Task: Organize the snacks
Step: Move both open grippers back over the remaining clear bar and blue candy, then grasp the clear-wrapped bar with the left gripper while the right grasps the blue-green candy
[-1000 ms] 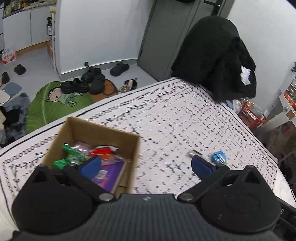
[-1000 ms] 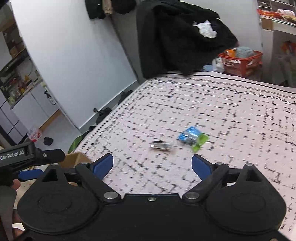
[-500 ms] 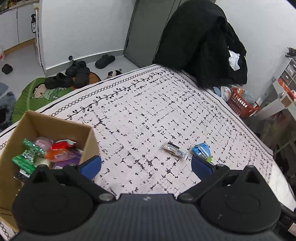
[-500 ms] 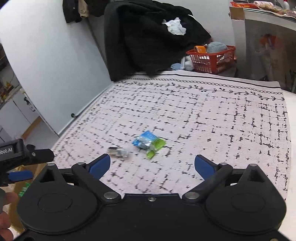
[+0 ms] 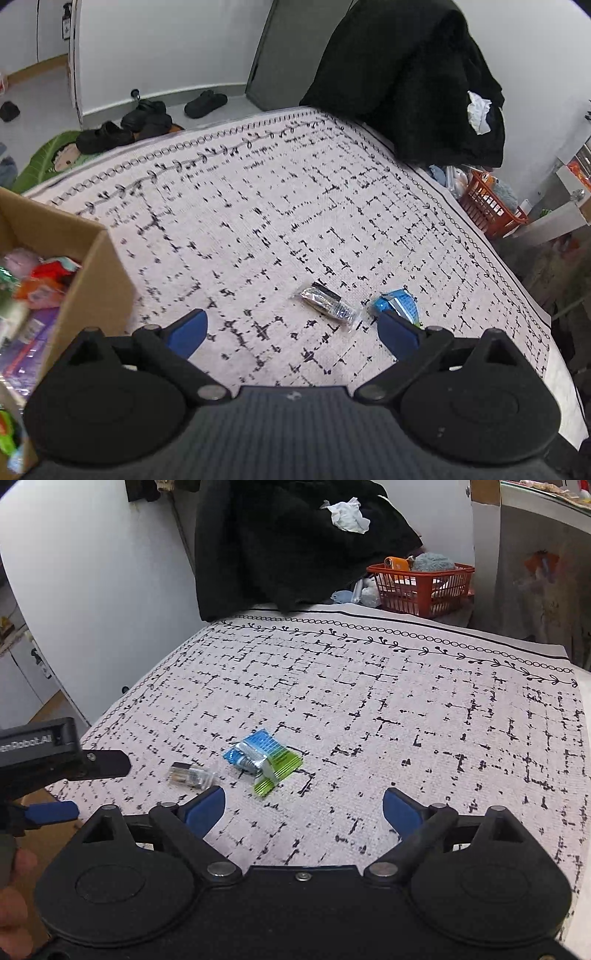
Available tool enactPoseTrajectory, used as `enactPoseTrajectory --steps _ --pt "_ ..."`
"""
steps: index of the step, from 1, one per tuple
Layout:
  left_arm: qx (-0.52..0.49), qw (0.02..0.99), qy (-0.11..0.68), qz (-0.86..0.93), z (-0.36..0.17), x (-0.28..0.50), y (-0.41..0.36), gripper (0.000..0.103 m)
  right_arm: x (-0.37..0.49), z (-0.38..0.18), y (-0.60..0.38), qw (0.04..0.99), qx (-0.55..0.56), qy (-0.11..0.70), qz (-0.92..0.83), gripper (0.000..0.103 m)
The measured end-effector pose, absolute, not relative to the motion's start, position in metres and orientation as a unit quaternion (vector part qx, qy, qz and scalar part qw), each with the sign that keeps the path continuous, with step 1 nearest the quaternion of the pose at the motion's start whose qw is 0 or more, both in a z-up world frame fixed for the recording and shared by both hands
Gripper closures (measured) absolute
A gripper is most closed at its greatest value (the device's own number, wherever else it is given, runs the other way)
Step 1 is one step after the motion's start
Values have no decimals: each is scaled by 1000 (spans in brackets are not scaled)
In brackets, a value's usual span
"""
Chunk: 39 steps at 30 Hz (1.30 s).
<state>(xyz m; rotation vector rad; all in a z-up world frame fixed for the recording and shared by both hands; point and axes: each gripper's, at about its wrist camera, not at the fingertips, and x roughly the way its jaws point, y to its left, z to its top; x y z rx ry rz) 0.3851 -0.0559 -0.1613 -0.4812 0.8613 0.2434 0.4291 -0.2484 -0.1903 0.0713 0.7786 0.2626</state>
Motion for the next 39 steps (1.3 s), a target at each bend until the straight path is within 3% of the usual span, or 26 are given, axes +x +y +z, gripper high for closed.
enactPoseTrajectory --steps 14,22,28,32,34,38,39 --pt "-288 850 426 112 -207 435 -62 34 466 -222 -233 910 19 395 121 18" --pt "-286 848 432 115 -218 454 -67 36 478 -231 -217 915 -12 385 116 17" --pt "-264 838 459 130 -217 461 -73 54 490 -238 -200 920 -55 371 108 17" --pt "-257 834 473 121 -215 464 -69 57 497 -238 -197 922 -52 368 111 17" --pt "-251 833 479 115 -216 464 -68 57 495 -238 -196 921 -48 369 117 25" --pt "-239 832 490 106 -215 465 -69 56 490 -234 -191 915 -47 372 150 55" --pt "-236 831 491 106 -215 465 -70 55 489 -233 -191 913 -42 374 156 58"
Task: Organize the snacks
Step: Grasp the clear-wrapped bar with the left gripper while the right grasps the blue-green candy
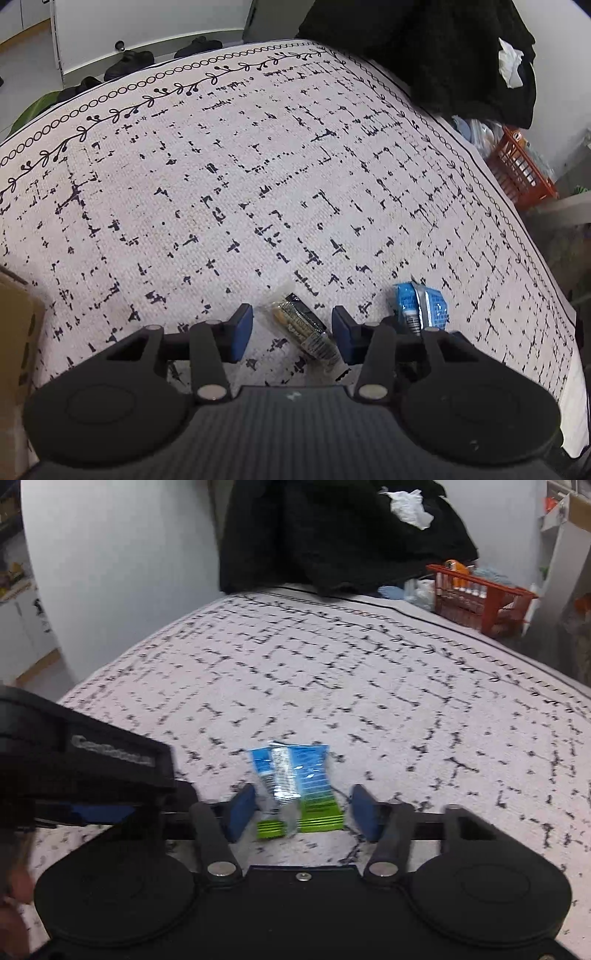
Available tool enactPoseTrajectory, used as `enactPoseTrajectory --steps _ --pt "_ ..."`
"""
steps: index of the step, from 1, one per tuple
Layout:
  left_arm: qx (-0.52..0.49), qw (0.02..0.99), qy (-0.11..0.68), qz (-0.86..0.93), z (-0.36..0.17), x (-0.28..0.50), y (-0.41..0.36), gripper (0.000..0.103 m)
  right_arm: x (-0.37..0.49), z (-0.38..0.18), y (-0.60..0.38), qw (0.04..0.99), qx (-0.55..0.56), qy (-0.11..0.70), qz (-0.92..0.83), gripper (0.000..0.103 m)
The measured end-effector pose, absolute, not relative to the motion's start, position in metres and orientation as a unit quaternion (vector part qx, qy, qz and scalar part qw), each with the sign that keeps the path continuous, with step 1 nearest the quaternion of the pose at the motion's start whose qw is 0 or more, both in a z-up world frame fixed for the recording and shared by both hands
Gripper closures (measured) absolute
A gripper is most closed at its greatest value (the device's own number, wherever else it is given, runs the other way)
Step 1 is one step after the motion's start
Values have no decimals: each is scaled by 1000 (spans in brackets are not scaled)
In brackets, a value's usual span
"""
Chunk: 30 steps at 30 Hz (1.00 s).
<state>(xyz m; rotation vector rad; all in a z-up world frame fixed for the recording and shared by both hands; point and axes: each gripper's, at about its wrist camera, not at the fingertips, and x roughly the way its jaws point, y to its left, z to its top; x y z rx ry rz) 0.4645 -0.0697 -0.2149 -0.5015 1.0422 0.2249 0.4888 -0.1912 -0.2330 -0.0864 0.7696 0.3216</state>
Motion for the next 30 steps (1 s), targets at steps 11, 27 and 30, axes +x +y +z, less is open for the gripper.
enactPoseTrajectory --steps 11,27,30 --pt "-228 824 505 120 -210 457 -79 53 479 -224 -200 898 -25 400 183 60" --pt "-199 842 488 117 -192 439 -75 87 472 -209 -213 895 27 392 212 61" --pt "-197 847 480 114 -177 432 -70 87 467 -199 -209 897 33 382 220 61"
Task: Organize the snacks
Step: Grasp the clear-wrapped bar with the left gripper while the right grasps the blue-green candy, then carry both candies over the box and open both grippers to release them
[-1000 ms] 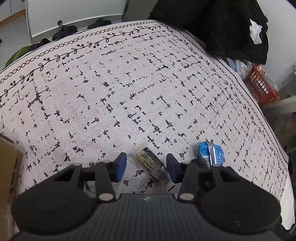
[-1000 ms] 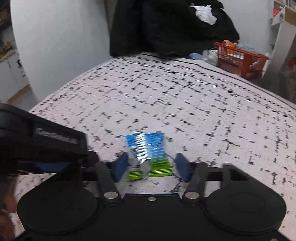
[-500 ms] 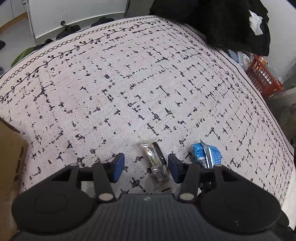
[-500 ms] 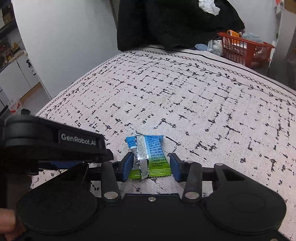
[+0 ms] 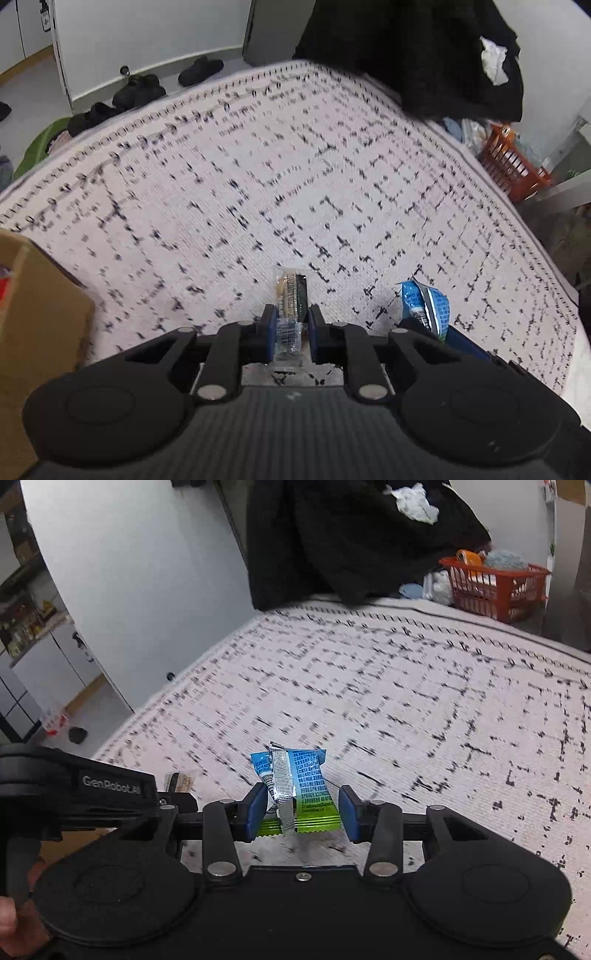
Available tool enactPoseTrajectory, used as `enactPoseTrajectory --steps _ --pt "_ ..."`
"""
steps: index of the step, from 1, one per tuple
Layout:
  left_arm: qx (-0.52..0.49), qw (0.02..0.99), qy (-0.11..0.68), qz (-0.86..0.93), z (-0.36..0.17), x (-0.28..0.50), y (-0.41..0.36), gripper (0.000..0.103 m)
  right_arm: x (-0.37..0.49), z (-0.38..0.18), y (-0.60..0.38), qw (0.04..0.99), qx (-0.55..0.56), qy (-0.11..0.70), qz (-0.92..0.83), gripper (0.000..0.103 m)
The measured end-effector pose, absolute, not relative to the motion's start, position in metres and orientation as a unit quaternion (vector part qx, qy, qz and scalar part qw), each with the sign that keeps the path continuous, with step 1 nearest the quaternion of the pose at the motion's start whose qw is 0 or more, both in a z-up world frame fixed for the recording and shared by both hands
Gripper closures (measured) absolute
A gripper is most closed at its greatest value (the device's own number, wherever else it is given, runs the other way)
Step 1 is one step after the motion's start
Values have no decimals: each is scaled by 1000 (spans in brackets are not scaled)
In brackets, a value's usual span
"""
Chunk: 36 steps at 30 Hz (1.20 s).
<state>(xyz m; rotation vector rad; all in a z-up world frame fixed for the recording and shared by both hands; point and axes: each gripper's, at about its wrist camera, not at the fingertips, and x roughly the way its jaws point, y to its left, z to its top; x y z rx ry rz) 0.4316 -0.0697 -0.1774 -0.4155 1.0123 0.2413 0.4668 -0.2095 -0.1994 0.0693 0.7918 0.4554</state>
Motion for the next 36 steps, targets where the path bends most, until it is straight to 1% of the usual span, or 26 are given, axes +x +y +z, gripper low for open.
enactPoseTrajectory --steps 8,18,26,36 --pt "-202 860 454 118 -140 407 -50 86 442 -170 -192 904 14 350 246 61" --pt "-204 870 431 128 -104 362 -21 86 416 -144 -174 909 13 331 254 61" --pt "-215 869 422 145 -87 320 6 86 387 -120 -153 911 2 304 277 61" --pt "-217 866 421 161 -65 274 42 86 358 -112 -119 904 -11 309 296 61"
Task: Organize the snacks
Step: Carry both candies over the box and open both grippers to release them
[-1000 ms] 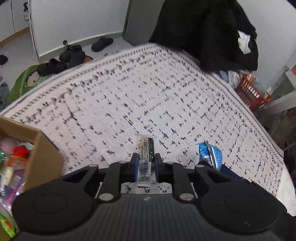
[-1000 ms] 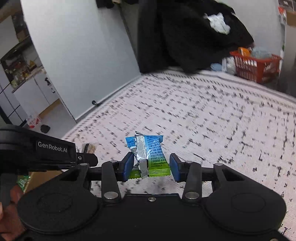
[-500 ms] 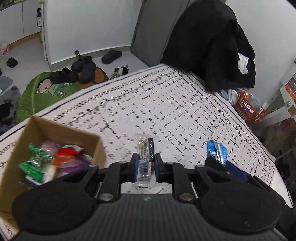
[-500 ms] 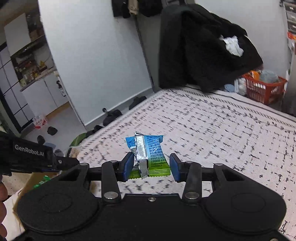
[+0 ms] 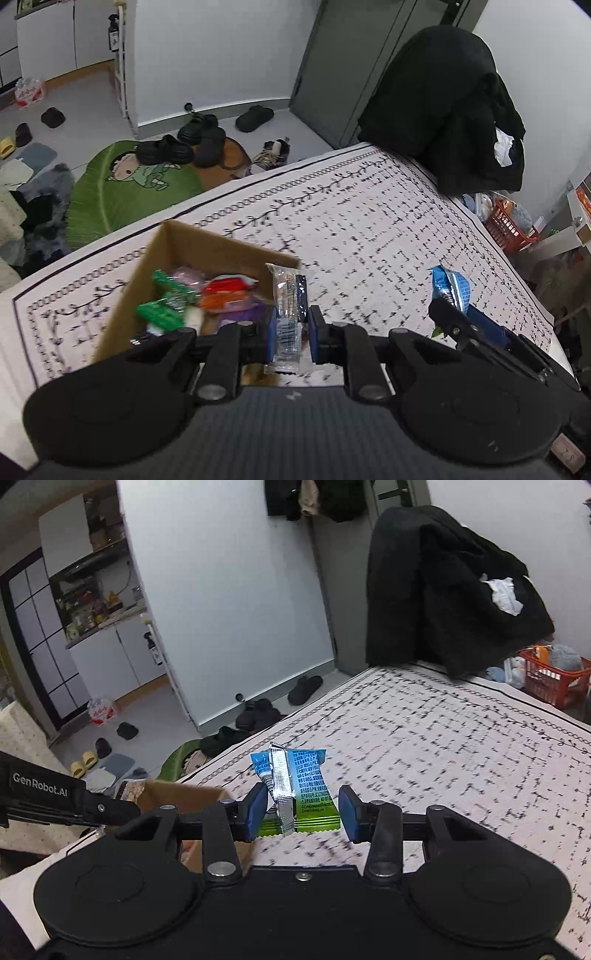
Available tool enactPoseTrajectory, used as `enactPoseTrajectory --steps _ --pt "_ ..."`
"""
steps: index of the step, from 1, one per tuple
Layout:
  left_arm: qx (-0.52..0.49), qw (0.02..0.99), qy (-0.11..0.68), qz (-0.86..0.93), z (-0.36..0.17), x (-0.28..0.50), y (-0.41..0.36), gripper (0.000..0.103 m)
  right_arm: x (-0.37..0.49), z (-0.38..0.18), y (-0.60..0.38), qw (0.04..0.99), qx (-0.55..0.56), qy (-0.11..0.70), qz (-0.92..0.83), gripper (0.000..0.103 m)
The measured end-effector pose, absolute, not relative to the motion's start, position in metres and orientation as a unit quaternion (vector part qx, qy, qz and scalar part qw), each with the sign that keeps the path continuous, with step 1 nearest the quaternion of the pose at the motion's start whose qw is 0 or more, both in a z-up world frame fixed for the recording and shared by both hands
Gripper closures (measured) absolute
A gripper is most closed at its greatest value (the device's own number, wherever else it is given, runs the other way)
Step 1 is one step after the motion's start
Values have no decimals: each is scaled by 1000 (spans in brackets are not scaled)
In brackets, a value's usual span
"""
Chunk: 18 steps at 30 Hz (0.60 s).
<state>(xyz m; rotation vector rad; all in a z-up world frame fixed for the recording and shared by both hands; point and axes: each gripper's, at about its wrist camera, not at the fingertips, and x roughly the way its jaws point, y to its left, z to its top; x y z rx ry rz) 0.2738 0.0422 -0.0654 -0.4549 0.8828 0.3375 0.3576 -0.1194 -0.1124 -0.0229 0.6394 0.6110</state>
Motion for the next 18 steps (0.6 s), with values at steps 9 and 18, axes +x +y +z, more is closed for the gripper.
enactPoseTrajectory --steps 9,18 --pt "-231 859 417 185 -64 237 68 86 327 -108 -90 896 -31 308 318 61" --pt "-245 848 426 197 -67 211 90 86 304 -104 -70 892 -43 305 330 61"
